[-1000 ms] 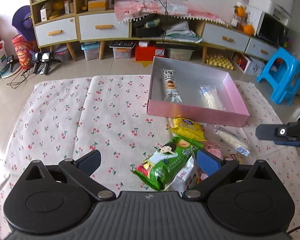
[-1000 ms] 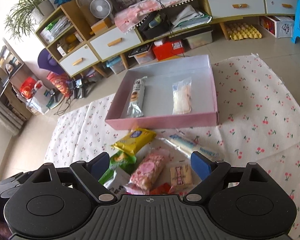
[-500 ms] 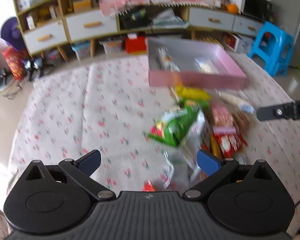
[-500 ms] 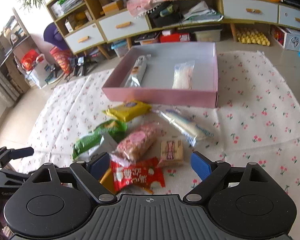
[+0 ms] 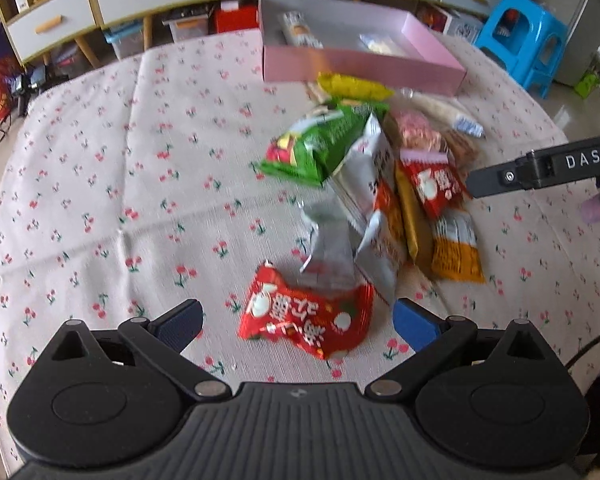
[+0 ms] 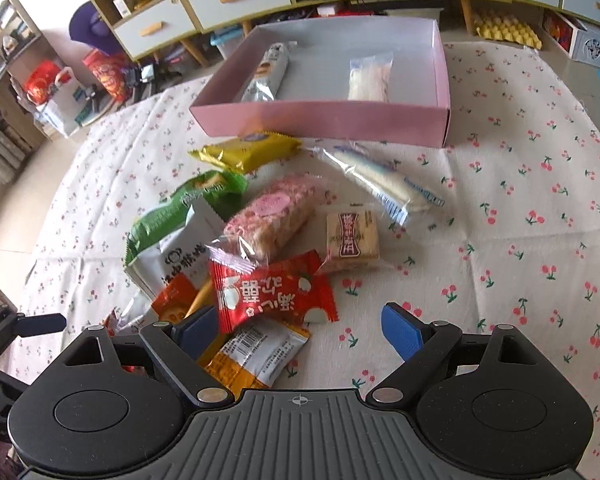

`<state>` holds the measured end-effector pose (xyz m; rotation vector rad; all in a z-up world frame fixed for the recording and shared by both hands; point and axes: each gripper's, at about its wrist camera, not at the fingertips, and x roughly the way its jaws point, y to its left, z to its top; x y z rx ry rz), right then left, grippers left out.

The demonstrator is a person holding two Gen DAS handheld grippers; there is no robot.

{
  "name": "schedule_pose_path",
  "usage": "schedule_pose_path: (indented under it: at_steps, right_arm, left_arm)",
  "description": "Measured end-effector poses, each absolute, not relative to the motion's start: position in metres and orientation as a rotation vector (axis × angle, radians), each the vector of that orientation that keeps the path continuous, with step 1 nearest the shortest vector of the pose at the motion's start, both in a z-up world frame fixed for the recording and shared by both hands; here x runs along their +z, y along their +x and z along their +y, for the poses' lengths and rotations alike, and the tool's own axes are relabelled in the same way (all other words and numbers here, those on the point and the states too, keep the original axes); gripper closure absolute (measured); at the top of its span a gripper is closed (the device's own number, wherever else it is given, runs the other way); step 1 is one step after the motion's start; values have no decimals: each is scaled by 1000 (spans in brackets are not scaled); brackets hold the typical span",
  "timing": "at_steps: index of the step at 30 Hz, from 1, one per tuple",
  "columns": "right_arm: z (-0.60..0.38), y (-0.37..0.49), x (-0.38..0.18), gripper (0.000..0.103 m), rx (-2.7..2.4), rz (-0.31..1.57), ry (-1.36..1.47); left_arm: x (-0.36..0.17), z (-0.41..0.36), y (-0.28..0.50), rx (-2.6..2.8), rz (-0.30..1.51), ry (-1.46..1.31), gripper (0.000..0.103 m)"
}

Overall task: Organize snacks
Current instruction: 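Grasp the red candy pack with the left tool while the right tool grasps another red candy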

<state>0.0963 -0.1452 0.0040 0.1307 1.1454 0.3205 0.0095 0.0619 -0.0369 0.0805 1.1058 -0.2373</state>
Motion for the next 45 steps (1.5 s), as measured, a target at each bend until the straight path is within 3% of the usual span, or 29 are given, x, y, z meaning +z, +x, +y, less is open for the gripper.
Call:
schedule_pose_path:
  at_steps: [12, 21, 22, 25, 38, 41, 42, 45]
  right_arm:
    - [-131, 99, -13, 13, 346, 1180, 134]
    - [-125, 107, -19, 13, 347, 1175, 142]
    - [-124, 107, -20, 13, 346, 1175, 140]
    - [-121, 109, -23, 13, 348, 1164, 124]
    - [-121, 112, -24, 14, 368, 1119, 135]
    - [-121, 112, -23, 22, 375, 1116, 131]
    - [-121, 113, -23, 30, 367, 1115, 129]
    - [-122, 114, -21, 36, 360, 1118, 125]
  left_arm:
    - [-48, 59, 15, -267, 1168, 116, 32]
    - [-46, 62, 16, -262, 1158, 131, 38]
    - [-45, 62, 16, -262, 1154, 134, 44]
    - [-42, 62, 16, -259, 1138, 139, 47]
    - [-40, 65, 16, -219, 1119, 141, 50]
    - [-39, 66, 17, -216, 1115, 133, 52]
    - [-39, 66, 17, -216, 1113, 129, 52]
    - [-38, 66, 17, -218, 1110, 116, 52]
